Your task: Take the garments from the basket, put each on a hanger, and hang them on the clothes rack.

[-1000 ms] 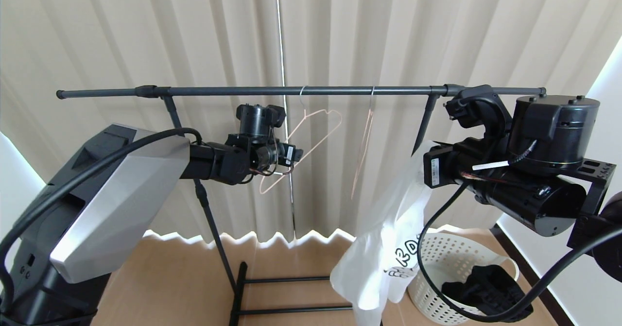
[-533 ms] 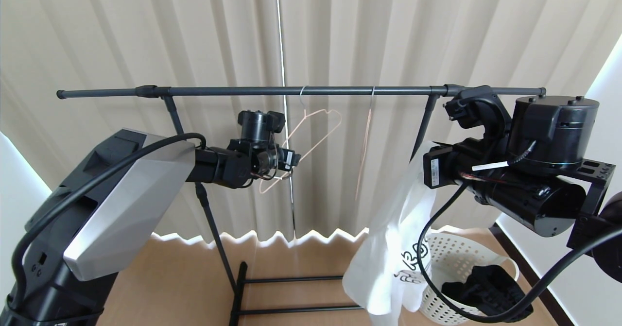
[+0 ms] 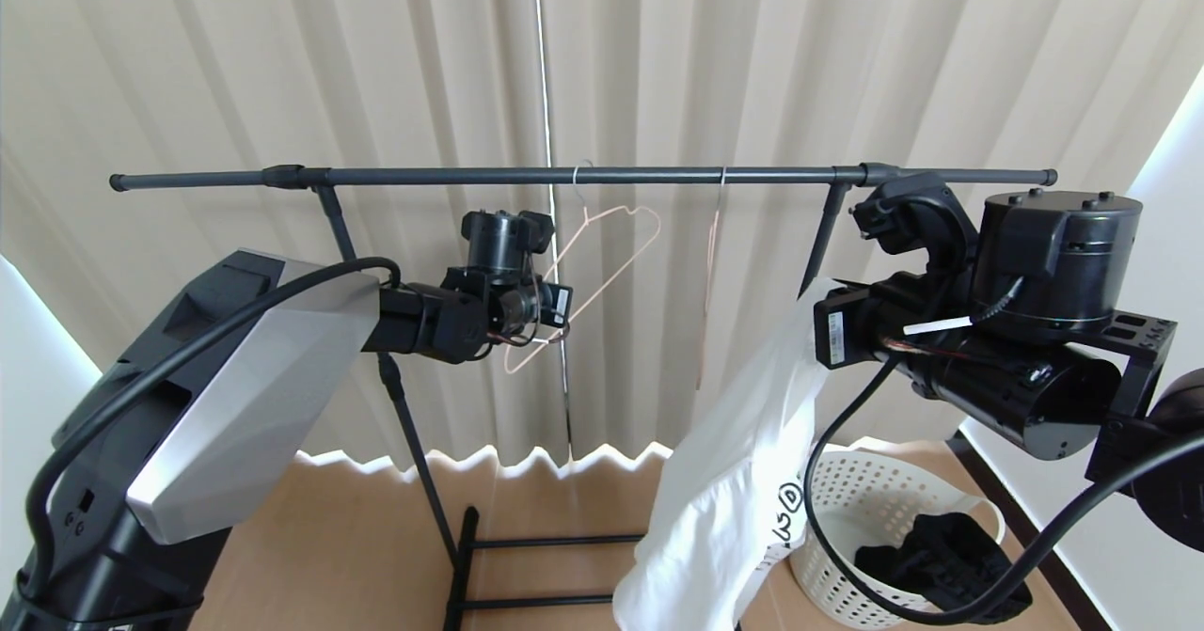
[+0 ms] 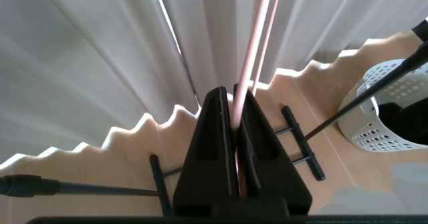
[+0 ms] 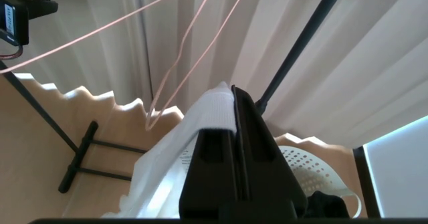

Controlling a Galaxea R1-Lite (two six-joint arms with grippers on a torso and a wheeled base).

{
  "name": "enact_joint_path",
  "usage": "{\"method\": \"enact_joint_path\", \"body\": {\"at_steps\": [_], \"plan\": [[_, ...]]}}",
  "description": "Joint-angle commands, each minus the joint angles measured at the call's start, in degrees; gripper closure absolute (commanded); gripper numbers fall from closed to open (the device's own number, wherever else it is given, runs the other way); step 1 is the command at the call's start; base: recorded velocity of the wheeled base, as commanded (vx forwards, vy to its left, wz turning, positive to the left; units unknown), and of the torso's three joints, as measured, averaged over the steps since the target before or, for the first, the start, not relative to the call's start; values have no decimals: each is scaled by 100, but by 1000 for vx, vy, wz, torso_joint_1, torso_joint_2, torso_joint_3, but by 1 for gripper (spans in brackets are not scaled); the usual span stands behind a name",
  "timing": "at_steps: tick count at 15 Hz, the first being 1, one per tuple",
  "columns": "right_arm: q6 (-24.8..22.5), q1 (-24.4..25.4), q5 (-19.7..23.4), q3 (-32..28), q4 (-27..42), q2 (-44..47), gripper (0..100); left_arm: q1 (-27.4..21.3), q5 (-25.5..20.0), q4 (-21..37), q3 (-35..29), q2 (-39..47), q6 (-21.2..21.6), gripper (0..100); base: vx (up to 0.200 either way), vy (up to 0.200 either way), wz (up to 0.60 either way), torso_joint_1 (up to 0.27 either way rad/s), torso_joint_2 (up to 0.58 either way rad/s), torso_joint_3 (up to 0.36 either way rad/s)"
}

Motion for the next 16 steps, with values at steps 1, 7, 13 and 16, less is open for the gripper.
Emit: {"method": "enact_joint_path", "body": {"at_steps": [1,7,13,16], "plan": [[1,3,-1,-1,-3,24,100,2,-3,-58,-3,-13,-1,100,0,0,0,0,0,0],[1,3,-1,-1,-3,32,100,-16,15,-199,6,-162,-10,100,0,0,0,0,0,0],[1,3,8,8,-3,6,100,-77,24,-603,753,-672,-10,100,0,0,0,0,0,0],[1,3,8,-1,-3,-12,100,-130,24,-867,1412,-1050,-10,100,0,0,0,0,0,0]]}}
